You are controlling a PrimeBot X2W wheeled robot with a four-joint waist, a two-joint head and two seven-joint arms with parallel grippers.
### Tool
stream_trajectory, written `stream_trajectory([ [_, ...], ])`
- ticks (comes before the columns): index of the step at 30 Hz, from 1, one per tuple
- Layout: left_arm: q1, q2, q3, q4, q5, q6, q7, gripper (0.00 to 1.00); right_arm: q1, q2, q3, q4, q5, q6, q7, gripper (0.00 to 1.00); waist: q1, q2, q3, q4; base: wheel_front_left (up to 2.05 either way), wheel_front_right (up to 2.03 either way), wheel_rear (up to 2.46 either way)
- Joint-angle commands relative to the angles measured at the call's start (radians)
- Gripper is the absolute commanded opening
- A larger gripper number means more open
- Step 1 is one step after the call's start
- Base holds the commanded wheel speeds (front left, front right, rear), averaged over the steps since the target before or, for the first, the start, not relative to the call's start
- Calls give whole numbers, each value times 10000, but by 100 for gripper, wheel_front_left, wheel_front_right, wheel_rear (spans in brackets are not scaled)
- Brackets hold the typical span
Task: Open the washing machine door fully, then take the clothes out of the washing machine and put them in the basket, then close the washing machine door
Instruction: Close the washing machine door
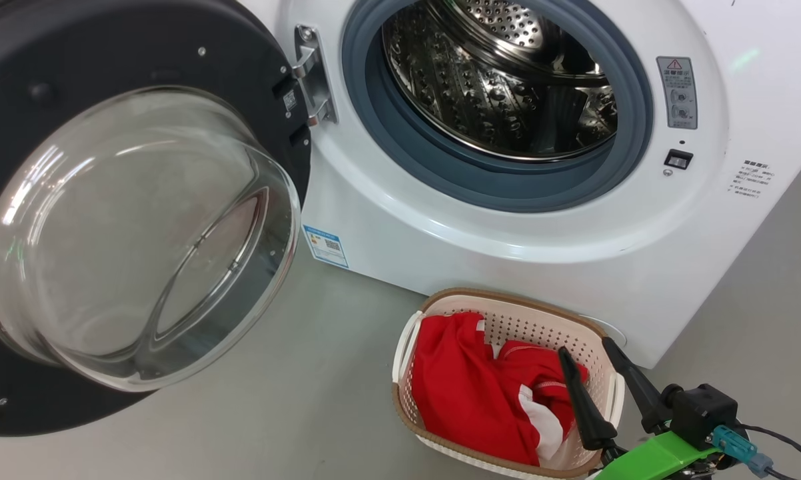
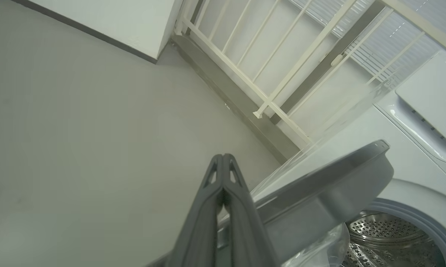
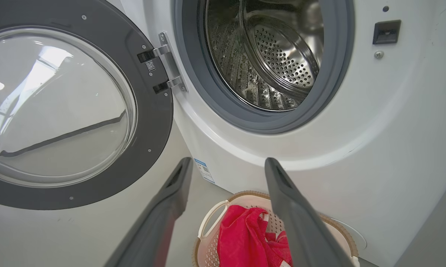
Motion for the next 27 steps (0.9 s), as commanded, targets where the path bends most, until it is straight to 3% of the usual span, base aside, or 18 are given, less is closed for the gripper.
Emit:
stream_trajectory([
  [1, -376, 819, 113, -121, -4, 53, 289, 0, -116, 35, 264, -292, -36, 63, -65, 100, 0, -1, 24, 15, 0, 0, 0],
  [4, -431, 1027, -79, 196, -97, 137, 1036, 0, -115, 36, 270, -306, 17, 63, -65, 100, 0, -1, 47, 21, 0, 0, 0],
  [14, -80, 1077, -295, 287, -648, -339, 2269, 0, -74, 38, 162, -373, 145, 63, -65, 100, 0, -1, 73, -77, 0, 0, 0],
  [20, 629, 916, -637, -751, -1322, -745, 3551, 0, 16, 39, 118, -363, 207, 63, -65, 100, 0, -1, -89, -86, 0, 0, 0],
  [27, 1621, 676, -745, -2474, -2258, -916, 4485, 0, 109, 39, 161, -354, 300, 63, -65, 100, 0, -1, -315, -95, 0, 0, 0],
])
